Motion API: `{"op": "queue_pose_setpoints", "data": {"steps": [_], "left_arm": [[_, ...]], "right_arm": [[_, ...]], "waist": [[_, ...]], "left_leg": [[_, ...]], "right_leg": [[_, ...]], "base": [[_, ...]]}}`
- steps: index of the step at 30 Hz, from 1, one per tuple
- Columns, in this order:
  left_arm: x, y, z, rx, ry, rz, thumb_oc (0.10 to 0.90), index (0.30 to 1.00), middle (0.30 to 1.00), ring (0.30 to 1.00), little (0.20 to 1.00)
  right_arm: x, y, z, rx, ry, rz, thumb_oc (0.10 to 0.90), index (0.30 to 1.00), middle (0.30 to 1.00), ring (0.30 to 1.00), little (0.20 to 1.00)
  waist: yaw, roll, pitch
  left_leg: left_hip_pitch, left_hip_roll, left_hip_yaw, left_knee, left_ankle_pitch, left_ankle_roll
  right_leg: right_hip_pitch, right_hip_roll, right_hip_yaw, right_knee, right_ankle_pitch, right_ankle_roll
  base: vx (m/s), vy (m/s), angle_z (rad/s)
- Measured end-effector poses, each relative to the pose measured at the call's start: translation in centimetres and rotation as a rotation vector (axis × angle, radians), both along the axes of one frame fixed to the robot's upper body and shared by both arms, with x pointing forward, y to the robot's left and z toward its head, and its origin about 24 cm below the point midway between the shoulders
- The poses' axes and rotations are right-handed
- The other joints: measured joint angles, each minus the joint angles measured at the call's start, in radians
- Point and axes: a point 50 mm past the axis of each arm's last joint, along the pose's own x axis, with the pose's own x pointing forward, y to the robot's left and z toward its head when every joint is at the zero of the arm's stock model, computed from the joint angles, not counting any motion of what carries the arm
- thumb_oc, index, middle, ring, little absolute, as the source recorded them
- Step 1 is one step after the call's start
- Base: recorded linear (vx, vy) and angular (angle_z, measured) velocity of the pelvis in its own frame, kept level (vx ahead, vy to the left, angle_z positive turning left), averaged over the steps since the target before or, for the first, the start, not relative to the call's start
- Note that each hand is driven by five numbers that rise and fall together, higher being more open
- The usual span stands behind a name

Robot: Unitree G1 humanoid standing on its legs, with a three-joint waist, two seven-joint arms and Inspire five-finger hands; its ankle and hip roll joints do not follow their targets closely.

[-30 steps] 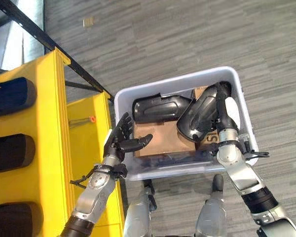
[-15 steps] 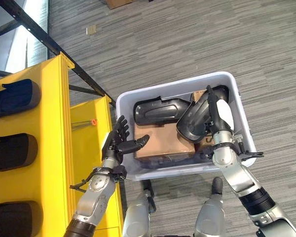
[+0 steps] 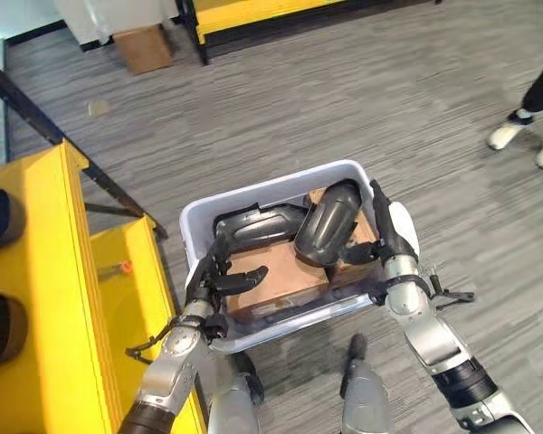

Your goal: Move parts from the plastic box to the shelf.

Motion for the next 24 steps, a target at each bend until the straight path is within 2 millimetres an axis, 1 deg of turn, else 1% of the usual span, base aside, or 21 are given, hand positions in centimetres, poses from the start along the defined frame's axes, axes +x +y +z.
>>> {"op": "queue_pose_setpoints", "data": {"steps": [1, 2, 3, 5, 6, 9, 10, 11, 15, 17, 19, 24], "left_arm": [[-0.2, 0.2, -0.1, 0.001, 0.006, 0.009, 0.9, 1.0, 1.0, 1.0, 1.0], [-0.3, 0.3, -0.2, 0.001, 0.01, 0.015, 0.9, 1.0, 1.0, 1.0, 1.0], [-0.6, 0.2, -0.9, -0.008, 0.033, 0.021, 0.9, 1.0, 1.0, 1.0, 1.0], [-0.8, 0.3, -1.3, -0.022, 0.046, 0.037, 0.9, 1.0, 1.0, 1.0, 1.0], [-0.8, 0.1, -1.3, -0.029, 0.047, 0.037, 0.9, 1.0, 1.0, 1.0, 1.0], [-0.7, -0.3, -1.3, -0.039, 0.038, 0.026, 0.9, 1.0, 1.0, 1.0, 1.0], [-0.7, -0.4, -1.3, -0.039, 0.038, 0.021, 0.9, 1.0, 1.0, 1.0, 1.0], [-0.5, -0.5, -1.1, -0.04, 0.032, 0.017, 0.9, 1.0, 1.0, 1.0, 1.0], [-0.4, -0.6, -0.9, -0.042, 0.012, 0.018, 0.9, 1.0, 1.0, 1.0, 1.0], [-0.4, -0.6, -0.9, -0.042, 0.009, 0.016, 0.9, 1.0, 1.0, 1.0, 1.0], [-0.4, -0.7, -0.8, -0.043, 0.003, 0.014, 0.9, 1.0, 1.0, 1.0, 1.0], [-0.3, -0.9, -0.8, -0.045, 0.002, 0.006, 0.9, 1.0, 1.0, 1.0, 1.0]], "right_arm": [[-0.1, 0.0, 0.2, 0.0, -0.009, 0.005, 0.9, 1.0, 1.0, 1.0, 1.0], [-0.2, 0.1, 0.5, 0.001, -0.022, 0.012, 0.9, 1.0, 1.0, 1.0, 1.0], [-0.1, 0.0, 0.7, -0.013, -0.027, 0.028, 0.9, 1.0, 1.0, 1.0, 1.0], [-0.2, 0.1, 0.4, -0.024, -0.017, 0.043, 0.9, 1.0, 1.0, 1.0, 1.0], [-0.2, 0.1, 0.3, -0.029, -0.011, 0.047, 0.9, 1.0, 1.0, 1.0, 1.0], [-0.2, -0.2, 0.1, -0.043, -0.01, 0.052, 0.9, 1.0, 1.0, 1.0, 1.0], [-0.1, -0.2, -0.1, -0.043, -0.009, 0.055, 0.9, 1.0, 1.0, 1.0, 1.0], [-0.1, -0.5, -0.5, -0.051, 0.007, 0.046, 0.9, 1.0, 1.0, 1.0, 1.0], [-0.1, -0.6, -0.9, -0.059, 0.007, 0.051, 0.9, 1.0, 1.0, 1.0, 1.0], [-0.1, -0.5, -1.5, -0.067, 0.027, 0.054, 0.9, 1.0, 1.0, 1.0, 1.0], [-0.1, -0.4, -1.9, -0.073, 0.035, 0.064, 0.9, 1.0, 1.0, 1.0, 1.0], [-0.1, -0.4, -2.0, -0.082, 0.033, 0.072, 0.9, 1.0, 1.0, 1.0, 1.0]], "waist": [[0.005, -0.001, -0.006], [0.002, -0.001, -0.01], [0.0, 0.019, -0.019], [0.002, 0.023, -0.021], [-0.002, 0.025, -0.022], [-0.001, 0.027, -0.023], [-0.002, 0.032, -0.024], [-0.003, 0.043, -0.023], [-0.004, 0.091, -0.022], [-0.004, 0.109, -0.022], [-0.004, 0.118, -0.022], [-0.007, 0.119, -0.021]], "left_leg": [[0.004, -0.006, 0.01, -0.019, 0.012, 0.0], [0.004, -0.018, 0.014, -0.037, 0.022, 0.001], [0.012, -0.049, -0.003, -0.082, 0.049, -0.002], [0.036, -0.059, 0.001, -0.134, 0.08, -0.005], [0.041, -0.059, 0.004, -0.144, 0.1, 0.003], [0.041, -0.058, 0.016, -0.15, 0.106, 0.002], [0.041, -0.059, 0.03, -0.152, 0.107, 0.004], [0.042, -0.061, 0.03, -0.153, 0.108, 0.005], [0.047, -0.07, 0.029, -0.16, 0.112, 0.011], [0.064, -0.076, 0.03, -0.176, 0.117, 0.013], [0.07, -0.079, 0.032, -0.185, 0.123, 0.014], [0.073, -0.084, 0.029, -0.191, 0.117, 0.004]], "right_leg": [[0.009, 0.034, -0.009, 0.005, -0.057, -0.025], [0.024, 0.059, -0.012, -0.012, -0.093, -0.047], [0.041, 0.081, -0.008, -0.091, -0.059, -0.051], [0.052, 0.092, 0.005, -0.131, -0.032, -0.052], [0.06, 0.099, 0.004, -0.16, -0.016, -0.054], [0.073, 0.112, 0.018, -0.221, 0.02, -0.058], [0.076, 0.114, 0.033, -0.246, 0.038, -0.056], [0.083, 0.114, 0.037, -0.263, 0.048, -0.054], [0.094, 0.11, 0.038, -0.282, 0.061, -0.049], [0.106, 0.108, 0.038, -0.284, 0.061, -0.048], [0.106, 0.108, 0.039, -0.285, 0.064, -0.046], [0.098, 0.106, 0.049, -0.282, 0.062, -0.043]], "base": [[0.03, 0.072, -0.38], [0.01, 0.048, -0.3], [-0.07, 0.009, -0.27], [-0.11, -0.075, -0.3], [-0.12, -0.121, -0.21], [-0.11, -0.1, -0.21], [-0.16, -0.099, -0.23], [-0.14, -0.081, -0.16], [-0.09, -0.044, 0.01], [-0.1, -0.044, 0.01], [-0.11, -0.046, -0.02], [0.0, 0.02, -0.09]]}}
